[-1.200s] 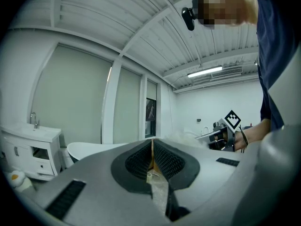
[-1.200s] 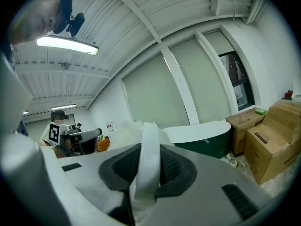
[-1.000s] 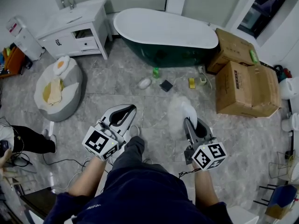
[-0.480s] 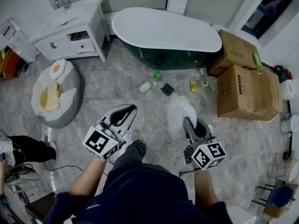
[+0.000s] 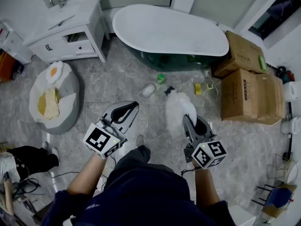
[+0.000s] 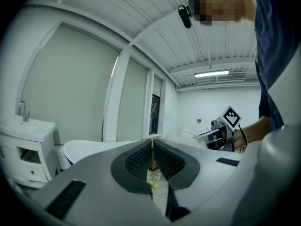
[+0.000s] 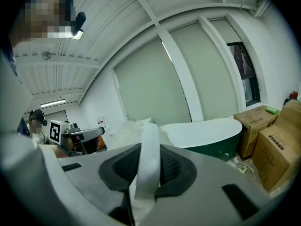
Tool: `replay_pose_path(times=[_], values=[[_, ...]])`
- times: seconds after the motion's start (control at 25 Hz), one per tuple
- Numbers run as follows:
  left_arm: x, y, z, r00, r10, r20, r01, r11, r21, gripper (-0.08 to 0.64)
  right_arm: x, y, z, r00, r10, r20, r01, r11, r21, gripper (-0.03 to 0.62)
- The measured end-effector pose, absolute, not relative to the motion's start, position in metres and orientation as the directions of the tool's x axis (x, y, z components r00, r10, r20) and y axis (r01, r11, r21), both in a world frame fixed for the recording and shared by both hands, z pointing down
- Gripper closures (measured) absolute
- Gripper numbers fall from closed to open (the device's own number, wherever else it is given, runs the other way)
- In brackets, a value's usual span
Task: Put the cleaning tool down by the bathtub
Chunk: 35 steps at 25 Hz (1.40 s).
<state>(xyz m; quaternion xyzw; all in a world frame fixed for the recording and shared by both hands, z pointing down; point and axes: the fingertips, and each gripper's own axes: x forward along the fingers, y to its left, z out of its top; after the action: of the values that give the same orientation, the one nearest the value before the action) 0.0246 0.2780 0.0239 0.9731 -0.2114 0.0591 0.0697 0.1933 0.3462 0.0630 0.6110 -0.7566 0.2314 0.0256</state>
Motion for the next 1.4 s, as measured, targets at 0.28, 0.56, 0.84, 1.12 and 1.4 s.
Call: replay_pose_path(times=[0.28, 0.56, 0.84, 1.12, 1.4], values=[[0.016, 0.231, 0.03, 0.909, -0.391, 0.147, -0.409, -0.905, 0.122, 0.525, 0.184, 0.295, 0.064, -0.249, -0.91, 0.332, -0.94, 0.144, -0.311, 0.503], [0.009, 0.204, 0.03, 0.904, -0.403, 0.141, -0.42, -0.899, 0.124, 0.525, 0.182, 0.267, 0.066, -0.25, -0.907, 0.338, -0.94, 0.144, -0.309, 0.503], [0.004, 0.186, 0.032, 0.898, -0.417, 0.138, -0.434, -0.892, 0.129, 0.525, 0.185, 0.245, 0.061, -0.245, -0.91, 0.334, -0.945, 0.147, -0.294, 0.503], [0.021, 0.166, 0.03, 0.899, -0.421, 0.122, -0.435, -0.892, 0.126, 0.525, 0.199, 0.223, 0.064, -0.248, -0.911, 0.331, -0.944, 0.151, -0.293, 0.503], [0.053, 0.137, 0.031, 0.887, -0.442, 0.137, -0.457, -0.882, 0.116, 0.525, 0.231, 0.187, 0.068, -0.277, -0.904, 0.324, -0.935, 0.176, -0.307, 0.503]])
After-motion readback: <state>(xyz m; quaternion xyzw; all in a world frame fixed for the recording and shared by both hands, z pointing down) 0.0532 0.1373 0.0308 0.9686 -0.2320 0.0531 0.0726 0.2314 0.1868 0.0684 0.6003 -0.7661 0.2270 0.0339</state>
